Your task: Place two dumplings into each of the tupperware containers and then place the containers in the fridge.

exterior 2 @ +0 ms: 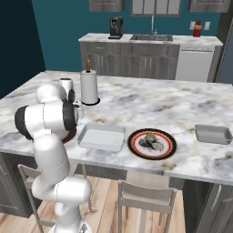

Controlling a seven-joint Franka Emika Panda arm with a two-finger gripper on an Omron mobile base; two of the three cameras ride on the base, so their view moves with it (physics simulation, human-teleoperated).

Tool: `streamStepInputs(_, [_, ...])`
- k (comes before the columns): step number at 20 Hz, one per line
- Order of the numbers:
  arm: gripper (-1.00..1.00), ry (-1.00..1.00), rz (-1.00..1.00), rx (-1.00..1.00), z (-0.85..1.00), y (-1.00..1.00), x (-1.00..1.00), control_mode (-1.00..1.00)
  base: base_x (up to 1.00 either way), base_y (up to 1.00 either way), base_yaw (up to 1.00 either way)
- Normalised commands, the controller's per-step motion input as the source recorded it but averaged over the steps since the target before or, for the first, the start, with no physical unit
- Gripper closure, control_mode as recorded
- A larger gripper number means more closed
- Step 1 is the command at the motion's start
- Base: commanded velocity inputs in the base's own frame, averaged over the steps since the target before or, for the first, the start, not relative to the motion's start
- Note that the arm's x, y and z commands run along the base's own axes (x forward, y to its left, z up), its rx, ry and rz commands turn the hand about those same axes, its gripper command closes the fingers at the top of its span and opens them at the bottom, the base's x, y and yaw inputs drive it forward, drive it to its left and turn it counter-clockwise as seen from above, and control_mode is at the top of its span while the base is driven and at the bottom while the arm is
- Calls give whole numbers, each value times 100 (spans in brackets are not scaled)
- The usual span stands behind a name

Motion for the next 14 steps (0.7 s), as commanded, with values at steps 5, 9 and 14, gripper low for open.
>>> streamStepInputs(5, [100,0,-9,0,23,-91,-47,-100,0,0,0])
streamStepInputs(9, [100,1,-5,0,3,-97,-28,-100,0,0,0])
streamStepInputs(14, [100,2,-5,0,-5,-54,-9,-100,0,0,0])
